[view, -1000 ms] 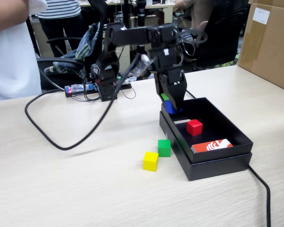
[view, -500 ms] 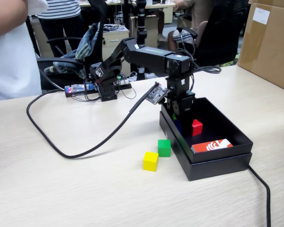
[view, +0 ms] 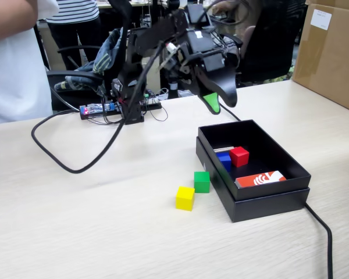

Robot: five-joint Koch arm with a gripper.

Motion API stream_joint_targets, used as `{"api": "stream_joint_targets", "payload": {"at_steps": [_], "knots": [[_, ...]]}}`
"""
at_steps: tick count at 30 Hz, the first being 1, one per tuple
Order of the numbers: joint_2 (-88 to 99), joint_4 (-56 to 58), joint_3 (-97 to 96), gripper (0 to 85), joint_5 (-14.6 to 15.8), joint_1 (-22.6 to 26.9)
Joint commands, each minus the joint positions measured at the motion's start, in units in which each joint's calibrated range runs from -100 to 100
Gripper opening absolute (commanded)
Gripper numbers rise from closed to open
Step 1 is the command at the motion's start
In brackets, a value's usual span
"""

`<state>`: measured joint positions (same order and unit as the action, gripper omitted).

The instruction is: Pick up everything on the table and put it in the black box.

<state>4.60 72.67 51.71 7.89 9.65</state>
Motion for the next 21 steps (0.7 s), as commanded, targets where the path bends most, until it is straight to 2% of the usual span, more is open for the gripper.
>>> {"api": "stream_joint_targets", "payload": {"at_steps": [1, 8, 21], "knots": [[5.2, -0.1, 1.6, 38.3, -3.4, -2.0], [-4.2, -0.1, 0.0, 42.8, -6.4, -6.1], [-34.5, -0.2, 10.8, 42.8, -6.6, -7.9]]}}
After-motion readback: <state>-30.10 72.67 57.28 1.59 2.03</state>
